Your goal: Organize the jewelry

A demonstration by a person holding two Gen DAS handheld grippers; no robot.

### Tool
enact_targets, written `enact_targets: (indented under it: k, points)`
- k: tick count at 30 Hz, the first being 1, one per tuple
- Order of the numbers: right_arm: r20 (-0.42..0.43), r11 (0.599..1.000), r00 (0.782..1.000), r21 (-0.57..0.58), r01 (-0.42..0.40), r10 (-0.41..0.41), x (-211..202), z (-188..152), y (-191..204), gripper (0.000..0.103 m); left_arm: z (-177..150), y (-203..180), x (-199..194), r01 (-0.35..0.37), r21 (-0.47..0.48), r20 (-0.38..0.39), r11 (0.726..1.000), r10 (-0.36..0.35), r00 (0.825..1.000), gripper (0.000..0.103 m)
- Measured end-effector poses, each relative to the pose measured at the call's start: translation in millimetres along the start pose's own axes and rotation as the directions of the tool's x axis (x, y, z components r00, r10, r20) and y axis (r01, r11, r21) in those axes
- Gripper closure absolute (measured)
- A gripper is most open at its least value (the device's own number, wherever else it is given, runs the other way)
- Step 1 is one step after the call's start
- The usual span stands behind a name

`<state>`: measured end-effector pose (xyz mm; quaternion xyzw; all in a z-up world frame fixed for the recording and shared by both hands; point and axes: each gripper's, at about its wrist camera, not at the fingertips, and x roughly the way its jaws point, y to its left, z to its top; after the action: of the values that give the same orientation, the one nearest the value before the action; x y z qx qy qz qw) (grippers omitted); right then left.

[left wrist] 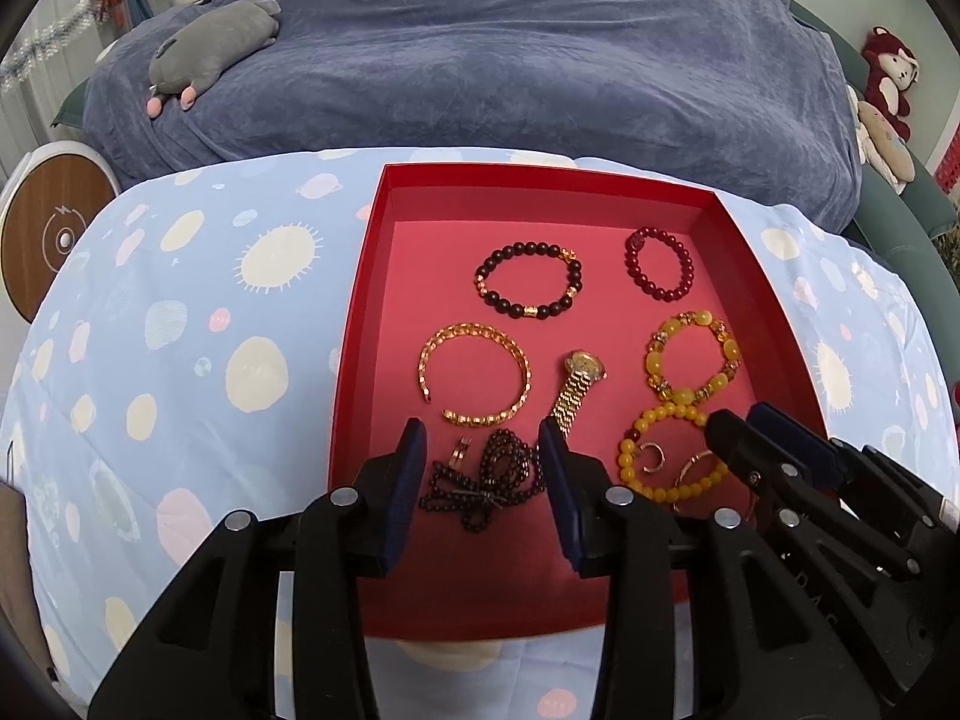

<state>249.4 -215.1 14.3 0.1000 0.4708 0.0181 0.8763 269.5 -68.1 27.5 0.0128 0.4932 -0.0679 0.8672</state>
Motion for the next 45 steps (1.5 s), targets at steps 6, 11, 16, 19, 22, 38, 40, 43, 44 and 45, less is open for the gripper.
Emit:
enact_targets:
  k: [6,11,16,19,22,38,40,43,44,45]
  points:
    - [-0.027,0.999,0.999,0.037,0.020,-0.019,-6,-21,-9,0.076,-17,4,-7,0.000,0.005,-0.011,1.000,0.000,1.000,0.066]
    - [-0.026,0.999,0.999,0.040,0.020,-0.019,-13,-34,-5,0.076,-31,6,-11,-0.004,0.012,-0.027,1.000,0.005,1.000,0.066]
    - [-0.028,0.999,0.999,0.034,0.028,-0.027,-17,-44,4,0.076,-39,11,-15,-0.009,0.014,-0.024,1.000,0.009,1.000,0.066]
    - [-0.032,0.999,0.999,0.033,0.028,-0.027,-17,-44,4,0.076,-41,12,-17,-0.010,0.027,-0.024,1.000,0.010,1.000,0.066]
    - [-0.034,0.998,0.999,0.049,0.034,-0.033,-19,-44,1,0.076,-43,13,-19,-0.012,0.030,-0.022,0.999,0.012,1.000,0.066]
    - [0.008,0.997,0.999,0.069,0.045,-0.046,-49,-40,2,0.075,-45,14,-35,-0.010,-0.020,-0.021,1.000,0.009,1.000,0.064]
    - [0.018,0.997,0.998,0.056,0.050,-0.052,-60,-42,7,0.072,-46,15,-42,-0.006,-0.020,-0.012,1.000,0.006,1.000,0.064]
    - [0.020,0.998,0.998,0.037,0.054,-0.055,-71,-48,15,0.072,-48,13,-53,-0.004,-0.016,0.001,1.000,0.004,1.000,0.064]
    - [0.021,0.998,0.998,0.031,0.056,-0.057,-75,-52,17,0.072,-50,13,-57,-0.004,-0.014,0.004,1.000,0.004,1.000,0.064]
    - [0.023,0.998,0.998,0.027,0.059,-0.060,-79,-55,20,0.072,-53,12,-61,-0.001,-0.013,0.007,1.000,0.001,1.000,0.064]
